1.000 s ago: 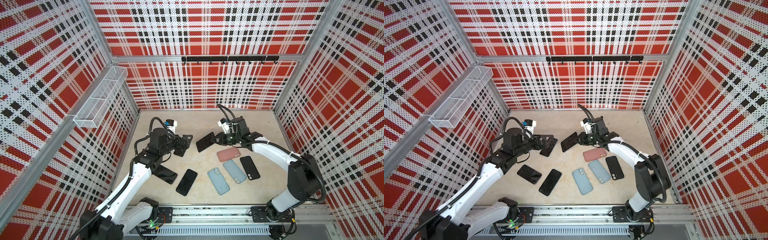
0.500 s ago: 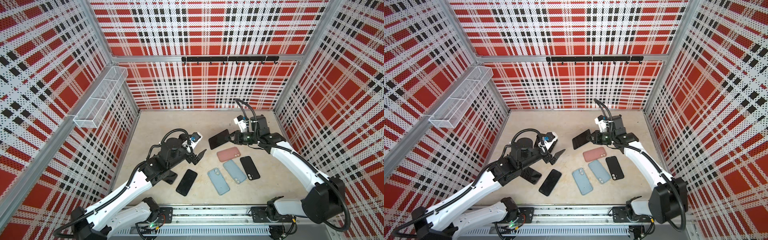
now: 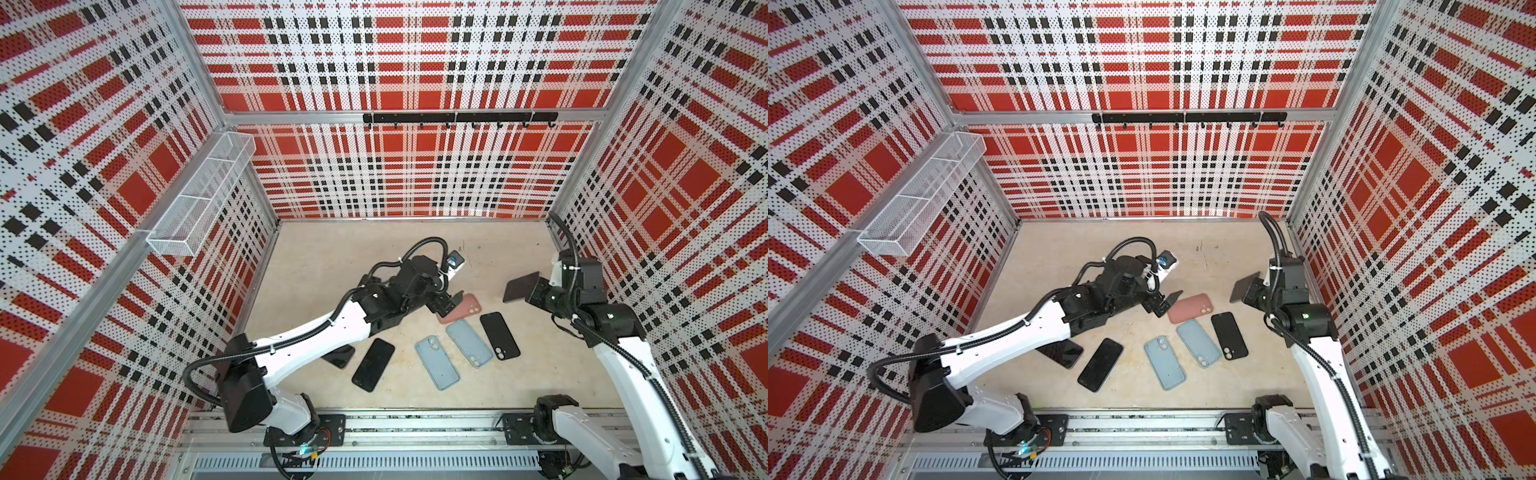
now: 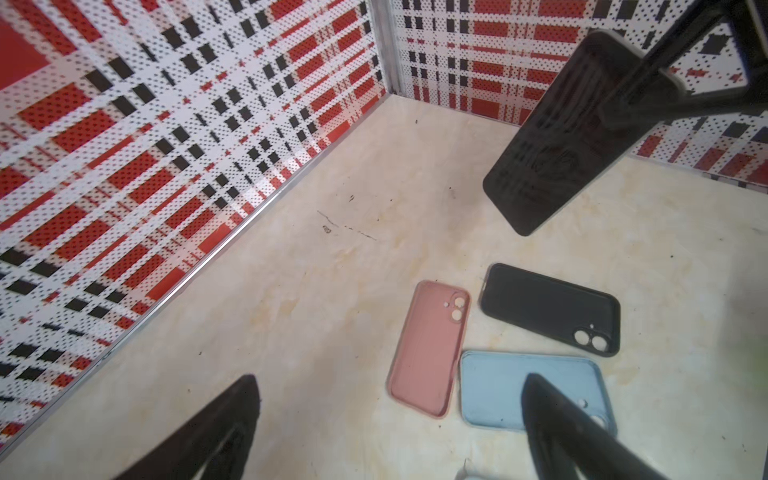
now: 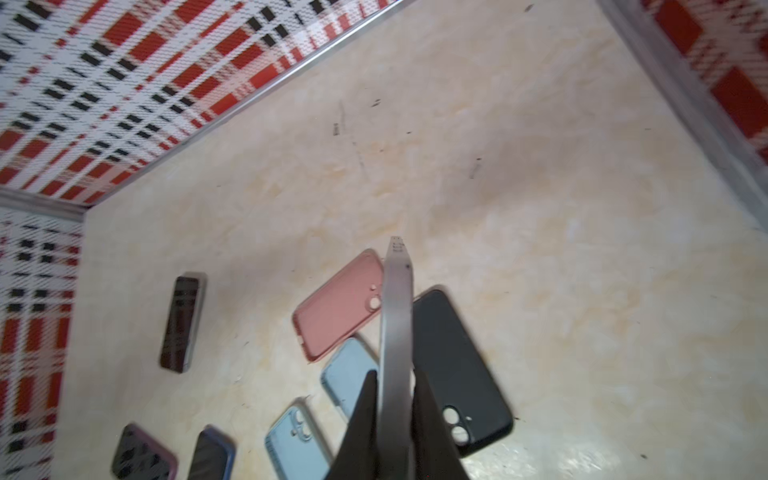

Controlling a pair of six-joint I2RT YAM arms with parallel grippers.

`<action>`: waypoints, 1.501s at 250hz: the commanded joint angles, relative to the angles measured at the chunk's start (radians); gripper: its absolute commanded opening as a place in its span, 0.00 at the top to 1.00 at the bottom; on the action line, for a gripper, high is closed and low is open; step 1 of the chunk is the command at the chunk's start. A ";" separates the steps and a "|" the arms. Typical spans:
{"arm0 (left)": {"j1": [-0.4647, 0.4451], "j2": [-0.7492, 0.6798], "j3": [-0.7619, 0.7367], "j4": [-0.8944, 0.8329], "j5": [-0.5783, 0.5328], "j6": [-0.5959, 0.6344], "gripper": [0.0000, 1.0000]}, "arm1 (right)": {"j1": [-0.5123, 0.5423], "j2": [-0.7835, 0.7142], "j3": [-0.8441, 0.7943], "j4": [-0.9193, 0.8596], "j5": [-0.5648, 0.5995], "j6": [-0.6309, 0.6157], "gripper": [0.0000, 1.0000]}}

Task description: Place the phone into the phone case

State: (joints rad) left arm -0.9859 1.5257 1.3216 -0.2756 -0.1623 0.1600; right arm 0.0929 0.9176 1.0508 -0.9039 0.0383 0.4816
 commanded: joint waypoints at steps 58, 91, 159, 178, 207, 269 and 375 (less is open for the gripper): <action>-0.057 0.478 0.442 -0.233 0.156 -0.014 0.07 | -0.004 -0.106 0.022 -0.079 0.312 0.007 1.00; -0.057 0.648 0.610 -0.285 0.164 -0.017 0.12 | -0.004 -0.147 0.015 -0.117 0.341 0.018 1.00; -0.052 0.888 0.840 -0.323 0.236 -0.031 0.26 | -0.003 -0.195 -0.032 -0.149 0.359 0.036 1.00; -0.056 0.938 0.892 -0.333 0.240 -0.036 0.28 | -0.004 -0.200 -0.041 -0.150 0.352 0.040 1.00; -0.057 1.006 0.961 -0.339 0.256 -0.047 0.36 | -0.004 -0.203 -0.050 -0.146 0.348 0.042 1.00; -0.054 1.063 1.003 -0.398 0.244 -0.045 0.45 | -0.004 -0.211 -0.058 -0.144 0.347 0.038 1.00; -0.048 1.131 1.035 -0.450 0.223 -0.014 0.55 | -0.004 -0.212 -0.071 -0.127 0.327 0.044 1.00</action>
State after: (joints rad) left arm -1.0393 2.5954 2.3169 -0.6815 0.0700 0.1360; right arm 0.0902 0.7204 0.9760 -1.0893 0.3599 0.5163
